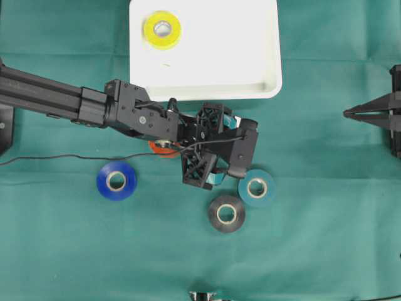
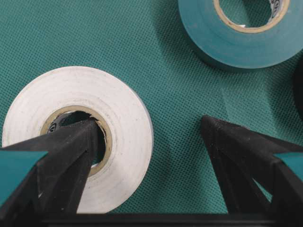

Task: Put the tape into the white case with the left arm.
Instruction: 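Grasp the white tape roll through its hole with the left gripper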

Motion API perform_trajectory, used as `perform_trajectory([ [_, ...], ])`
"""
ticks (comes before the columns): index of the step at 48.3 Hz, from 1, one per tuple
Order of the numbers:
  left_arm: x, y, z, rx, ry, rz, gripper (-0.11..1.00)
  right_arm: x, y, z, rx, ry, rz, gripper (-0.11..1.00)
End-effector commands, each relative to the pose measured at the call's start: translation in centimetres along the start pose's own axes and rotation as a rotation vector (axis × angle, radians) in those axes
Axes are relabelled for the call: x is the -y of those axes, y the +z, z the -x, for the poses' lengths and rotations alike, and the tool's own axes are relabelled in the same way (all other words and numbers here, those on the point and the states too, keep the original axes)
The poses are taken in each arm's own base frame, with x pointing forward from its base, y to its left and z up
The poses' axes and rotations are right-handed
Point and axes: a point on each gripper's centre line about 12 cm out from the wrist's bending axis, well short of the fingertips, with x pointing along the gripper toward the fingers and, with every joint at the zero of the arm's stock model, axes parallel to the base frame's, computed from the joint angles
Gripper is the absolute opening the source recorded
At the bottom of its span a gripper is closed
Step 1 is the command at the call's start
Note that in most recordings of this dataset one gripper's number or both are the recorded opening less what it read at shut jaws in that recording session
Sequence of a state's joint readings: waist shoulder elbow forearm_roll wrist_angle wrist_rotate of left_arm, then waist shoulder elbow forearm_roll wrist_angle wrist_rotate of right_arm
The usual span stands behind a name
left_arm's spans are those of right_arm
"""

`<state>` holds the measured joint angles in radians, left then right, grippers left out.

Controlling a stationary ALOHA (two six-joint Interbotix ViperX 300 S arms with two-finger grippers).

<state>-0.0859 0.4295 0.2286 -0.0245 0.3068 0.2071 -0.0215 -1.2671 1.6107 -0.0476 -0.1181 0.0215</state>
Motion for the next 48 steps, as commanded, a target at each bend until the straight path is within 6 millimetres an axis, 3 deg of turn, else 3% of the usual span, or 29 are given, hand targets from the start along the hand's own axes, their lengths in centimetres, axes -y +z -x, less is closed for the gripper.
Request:
perform_trajectory([
  [1, -0.2, 1.0, 0.5, 0.018, 0.004, -0.006, 0.97, 0.0, 0.4, -0.1, 0.005, -0.001, 0.004, -0.09],
  [13, -0.3, 1.6, 1.0, 0.042, 0.009, -0.012, 0.9, 0.0, 0.4, -0.1, 0.005, -0.001, 0.004, -0.09],
  [17, -0.3, 1.8, 1.3, 0.057, 0.012, -0.012, 0.74, 0.0, 0.4, -0.1, 0.005, -0.001, 0.003, -0.09],
  [25, -0.6, 2.1, 1.8, 0.07, 0.017, -0.009, 0.29, 0.0, 0.4, -0.1, 0.005, -0.001, 0.003, -0.09],
  [36, -0.7, 2.0, 1.9, 0.065, 0.017, -0.005, 0.28, 0.0, 0.4, -0.1, 0.005, -0.001, 0.003, -0.09],
  [48, -1.3, 3.1, 4.9, 0.098, 0.029, 0.001, 0.28, 0.0, 0.4, -0.1, 0.005, -0.001, 0.003, -0.09],
])
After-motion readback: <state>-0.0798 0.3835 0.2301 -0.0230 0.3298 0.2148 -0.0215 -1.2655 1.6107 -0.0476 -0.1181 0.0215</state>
